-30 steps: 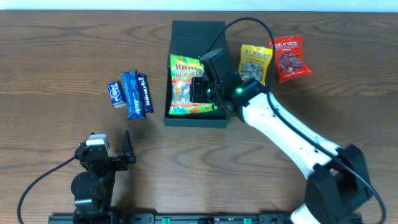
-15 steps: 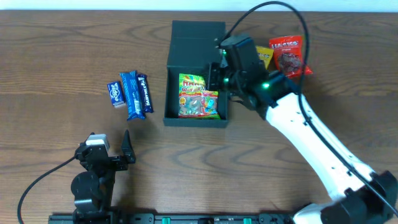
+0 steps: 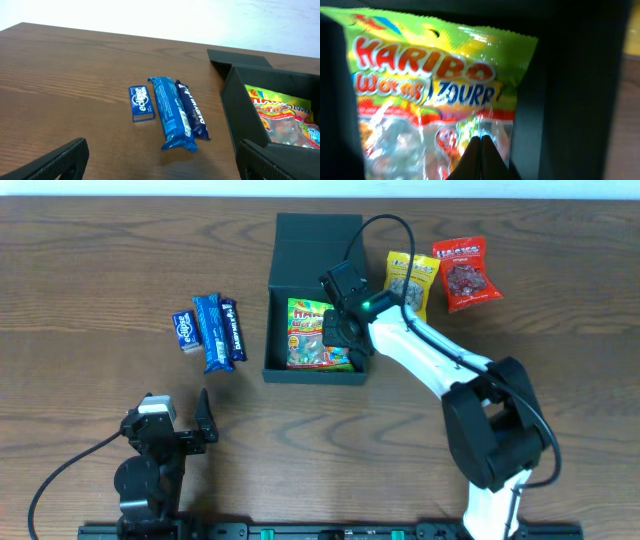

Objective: Pack container
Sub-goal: 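Carry the Haribo bag into the green box and release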

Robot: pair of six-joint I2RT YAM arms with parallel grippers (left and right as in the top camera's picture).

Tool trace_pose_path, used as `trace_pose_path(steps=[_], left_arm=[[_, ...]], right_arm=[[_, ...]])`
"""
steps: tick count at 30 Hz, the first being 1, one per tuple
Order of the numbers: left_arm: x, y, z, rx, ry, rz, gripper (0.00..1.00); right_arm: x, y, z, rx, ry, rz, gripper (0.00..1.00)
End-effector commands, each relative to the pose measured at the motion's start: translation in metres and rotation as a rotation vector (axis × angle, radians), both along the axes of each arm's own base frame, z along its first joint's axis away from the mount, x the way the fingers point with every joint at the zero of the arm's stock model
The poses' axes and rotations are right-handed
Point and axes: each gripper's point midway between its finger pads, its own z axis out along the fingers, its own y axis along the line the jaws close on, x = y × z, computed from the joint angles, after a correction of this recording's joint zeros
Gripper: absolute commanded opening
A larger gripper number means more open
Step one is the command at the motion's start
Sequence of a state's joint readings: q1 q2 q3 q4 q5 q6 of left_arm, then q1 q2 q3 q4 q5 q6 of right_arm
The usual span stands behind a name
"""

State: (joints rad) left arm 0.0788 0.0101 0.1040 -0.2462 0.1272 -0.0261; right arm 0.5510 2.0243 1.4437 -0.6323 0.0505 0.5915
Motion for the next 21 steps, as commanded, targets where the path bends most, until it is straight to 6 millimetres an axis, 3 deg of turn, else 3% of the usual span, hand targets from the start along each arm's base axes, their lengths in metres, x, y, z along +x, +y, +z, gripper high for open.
trace_pose_path(steps=[1, 8, 21], left_arm=[[0.0, 0.002, -0.013, -0.001, 0.029, 0.009, 0.95], [0.0, 0.002, -0.013, -0.001, 0.029, 0.01, 0.95], [0.0, 0.002, -0.013, -0.001, 0.029, 0.01, 0.95]], right_arm=[[-0.002, 0.001, -0.02, -0.021, 0.027, -0.008, 0.02], [-0.01, 0.038, -0.027, 0.089, 0.049, 0.088, 0.02], [-0.018, 0.06, -0.023, 0.146, 0.053, 0.181, 0.01]])
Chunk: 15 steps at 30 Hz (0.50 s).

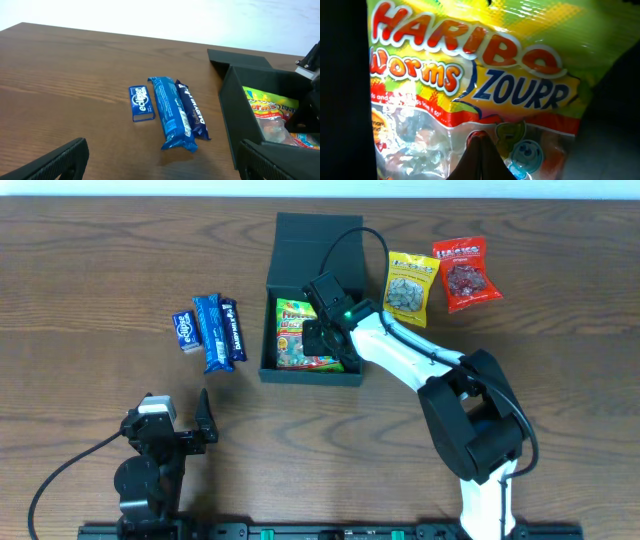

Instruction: Pack container

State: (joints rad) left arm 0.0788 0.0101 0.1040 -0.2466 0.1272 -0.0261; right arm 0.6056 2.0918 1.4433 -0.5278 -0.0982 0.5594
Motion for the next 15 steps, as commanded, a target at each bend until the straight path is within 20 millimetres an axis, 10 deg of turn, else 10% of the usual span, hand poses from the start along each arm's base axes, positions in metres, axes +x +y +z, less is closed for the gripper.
trace_pose_path(steps=[1, 9, 15], left_arm=[[0.0, 0.002, -0.013, -0.001, 0.029, 0.01, 0.95], [0.0, 0.002, -0.013, -0.001, 0.029, 0.01, 0.95], [0.0, -0.003, -0.013, -0.027, 0.028, -0.014, 0.95]], right_arm=[[-0.005, 0.01, -0.002, 0.036, 0.013, 0.059, 0.01], [0.001, 0.028, 0.01, 0.138, -0.011, 0.111, 0.01], [0.009, 0.0, 0.107, 0.182, -0.03, 0.099, 0.01]])
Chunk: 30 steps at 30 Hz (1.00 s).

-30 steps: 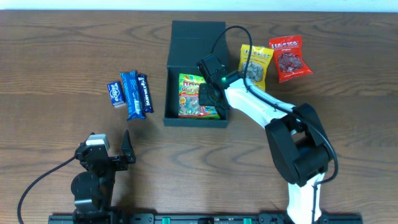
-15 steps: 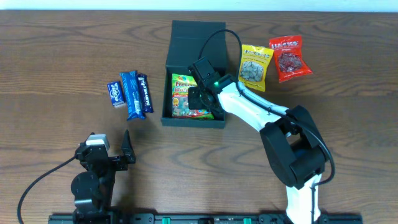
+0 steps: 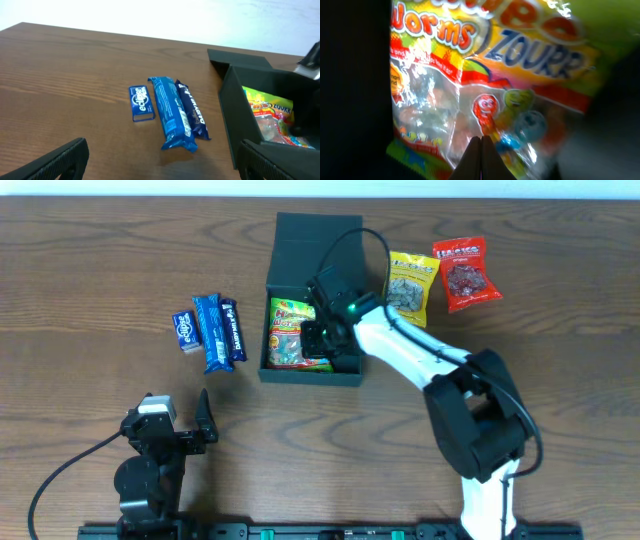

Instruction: Pack container

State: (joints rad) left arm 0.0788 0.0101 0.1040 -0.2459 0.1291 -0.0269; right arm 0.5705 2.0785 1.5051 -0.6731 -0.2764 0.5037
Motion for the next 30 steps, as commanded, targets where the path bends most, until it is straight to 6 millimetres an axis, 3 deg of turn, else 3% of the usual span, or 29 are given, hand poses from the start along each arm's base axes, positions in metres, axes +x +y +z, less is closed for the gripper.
trace_pose_path(steps=[1, 4, 5, 6, 7, 8, 11, 14, 18, 21, 24, 30], left_arm=[[0.0, -0.006, -0.013, -0.055, 0.029, -0.025, 0.95], [0.0, -0.025, -0.005, -0.176, 0.009, -0.111, 0.95], [0.0, -0.034, 0.002, -0.212, -0.012, -0.162, 0.95], [-0.001, -0.045, 0.011, -0.231, -0.045, -0.225, 0.95], [-0.001, -0.05, 0.02, -0.231, -0.075, -0.259, 0.95], [-0.001, -0.05, 0.028, -0.224, -0.108, -0.267, 0.95], [0.002, -0.045, 0.046, -0.193, -0.171, -0.246, 0.95], [0.009, -0.036, 0.058, -0.139, -0.133, -0.201, 0.95], [0.033, -0.021, 0.067, -0.061, 0.015, -0.131, 0.95], [0.06, -0.007, 0.057, -0.044, 0.242, -0.072, 0.95], [0.087, -0.009, 0.042, -0.084, 0.479, -0.091, 0.95], [0.143, -0.023, 0.008, -0.188, 0.666, -0.172, 0.95]], right_arm=[[0.031, -0.012, 0.106, 0.098, -0.188, 0.001, 0.01], [0.032, -0.041, 0.17, 0.118, -0.296, -0.005, 0.03], [0.03, -0.055, 0.191, 0.121, -0.344, -0.003, 0.14], [0.028, -0.067, 0.208, 0.12, -0.386, 0.001, 0.5], [0.025, -0.079, 0.22, 0.107, -0.418, 0.006, 0.72], [0.021, -0.094, 0.231, 0.083, -0.447, -0.001, 0.81], [0.012, -0.144, 0.25, -0.017, -0.484, -0.099, 0.95], [0.009, -0.171, 0.259, -0.046, -0.501, -0.163, 0.99], [0.014, -0.181, 0.26, -0.051, -0.507, -0.191, 0.99], [0.017, -0.183, 0.261, -0.061, -0.521, -0.175, 0.99], [0.019, -0.187, 0.261, -0.089, -0.535, -0.175, 0.99], [0.028, -0.209, 0.259, -0.208, -0.564, -0.238, 0.99]])
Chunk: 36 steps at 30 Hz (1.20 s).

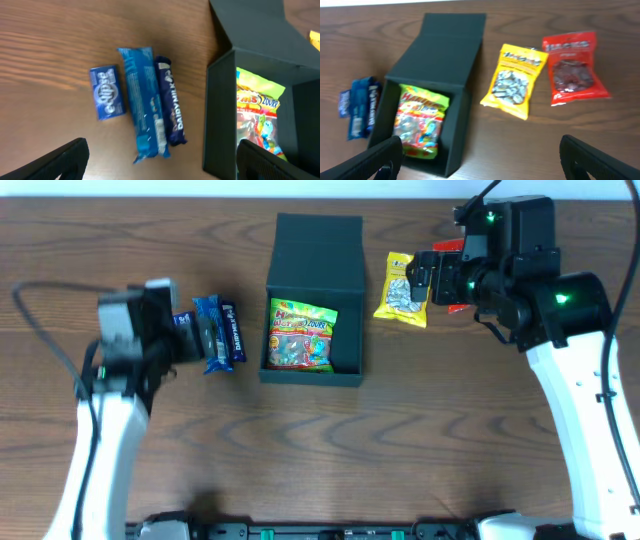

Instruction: Pack container

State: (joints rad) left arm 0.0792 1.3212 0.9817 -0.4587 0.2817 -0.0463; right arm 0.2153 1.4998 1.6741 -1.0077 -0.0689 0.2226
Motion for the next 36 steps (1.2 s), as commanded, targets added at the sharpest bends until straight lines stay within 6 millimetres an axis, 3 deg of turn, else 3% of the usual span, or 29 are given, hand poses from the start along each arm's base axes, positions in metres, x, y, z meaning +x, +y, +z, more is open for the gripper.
trace_pose_path(steps=[1, 6, 9, 15, 27, 36], left_arm=[[0.021, -0.011, -0.015, -0.068, 0.03, -0.052, 0.95], [0.038, -0.013, -0.05, -0.092, 0.077, -0.065, 1.0], [0.04, -0.008, -0.061, -0.065, 0.098, -0.046, 0.86], [0.039, 0.006, -0.083, 0.086, 0.154, 0.02, 0.86], [0.048, 0.008, -0.114, 0.138, 0.189, 0.021, 0.82], [0.046, -0.011, -0.13, 0.08, 0.218, -0.033, 0.73]], right_arm=[[0.009, -0.018, -0.004, -0.084, -0.014, -0.058, 0.99], [0.018, -0.019, -0.017, -0.101, 0.011, -0.054, 0.99], [0.023, -0.018, -0.026, -0.134, 0.023, -0.019, 0.99], [0.031, -0.019, -0.043, -0.144, 0.06, -0.019, 0.99], [0.04, -0.02, -0.037, -0.127, 0.018, -0.037, 0.99], [0.043, -0.022, -0.035, -0.128, 0.007, -0.045, 0.99]])
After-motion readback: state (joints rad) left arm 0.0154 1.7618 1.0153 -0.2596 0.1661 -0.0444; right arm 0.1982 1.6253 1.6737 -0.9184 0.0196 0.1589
